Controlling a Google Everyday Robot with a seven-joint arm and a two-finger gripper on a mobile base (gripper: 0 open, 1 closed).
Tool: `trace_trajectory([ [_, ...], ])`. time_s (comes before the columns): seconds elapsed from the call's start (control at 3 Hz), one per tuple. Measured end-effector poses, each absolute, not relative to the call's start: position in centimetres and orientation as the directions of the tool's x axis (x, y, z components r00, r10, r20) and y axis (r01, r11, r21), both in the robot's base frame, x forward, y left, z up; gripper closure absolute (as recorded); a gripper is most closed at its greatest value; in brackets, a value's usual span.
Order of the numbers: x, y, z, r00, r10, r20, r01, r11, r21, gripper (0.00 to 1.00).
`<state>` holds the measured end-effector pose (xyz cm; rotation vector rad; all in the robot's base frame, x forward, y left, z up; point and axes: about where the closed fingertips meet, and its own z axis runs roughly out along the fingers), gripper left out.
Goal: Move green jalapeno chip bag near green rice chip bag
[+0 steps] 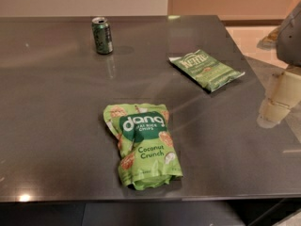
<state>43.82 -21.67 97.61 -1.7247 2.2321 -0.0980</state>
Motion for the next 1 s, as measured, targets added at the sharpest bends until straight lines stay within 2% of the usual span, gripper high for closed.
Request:
trace_trajectory([
  [0.33, 44.4, -21.6, 97.8, -0.226, -0.95, -0.216, -0.928, 0.277, -0.248, 0.0],
  [1.0, 50.9, -22.1, 96.1, -0.292, -0.91, -0.296, -0.905, 0.363, -0.222, 0.0],
])
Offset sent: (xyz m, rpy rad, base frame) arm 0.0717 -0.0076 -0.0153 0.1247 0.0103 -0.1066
